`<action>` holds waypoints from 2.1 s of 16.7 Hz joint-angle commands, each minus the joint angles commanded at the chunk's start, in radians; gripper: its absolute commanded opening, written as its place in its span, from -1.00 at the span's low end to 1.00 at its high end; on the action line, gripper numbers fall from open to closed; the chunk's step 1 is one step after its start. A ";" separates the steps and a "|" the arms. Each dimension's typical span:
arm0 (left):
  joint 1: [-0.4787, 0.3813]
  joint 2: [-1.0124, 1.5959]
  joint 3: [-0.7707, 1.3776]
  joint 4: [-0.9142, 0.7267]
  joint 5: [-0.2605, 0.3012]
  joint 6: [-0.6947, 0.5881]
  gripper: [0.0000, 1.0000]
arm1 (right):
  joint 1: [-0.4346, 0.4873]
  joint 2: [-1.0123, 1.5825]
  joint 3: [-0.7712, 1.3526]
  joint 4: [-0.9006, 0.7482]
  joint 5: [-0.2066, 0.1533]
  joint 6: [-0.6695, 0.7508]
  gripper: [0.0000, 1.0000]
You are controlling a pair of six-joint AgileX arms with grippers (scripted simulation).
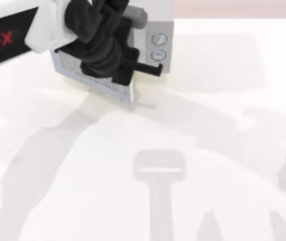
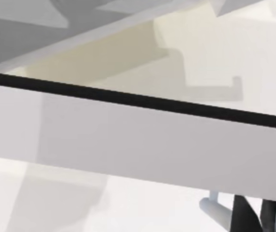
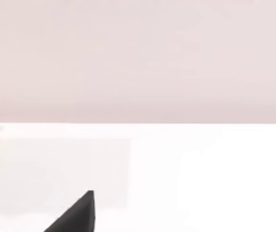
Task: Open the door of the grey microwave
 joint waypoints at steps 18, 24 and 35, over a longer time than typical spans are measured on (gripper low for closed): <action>0.002 -0.008 -0.007 0.005 0.005 0.009 -1.00 | 0.000 0.000 0.000 0.000 0.000 0.000 1.00; 0.002 -0.008 -0.007 0.005 0.005 0.009 -1.00 | 0.000 0.000 0.000 0.000 0.000 0.000 1.00; 0.042 -0.086 -0.103 0.028 0.083 0.143 -1.00 | 0.000 0.000 0.000 0.000 0.000 0.000 1.00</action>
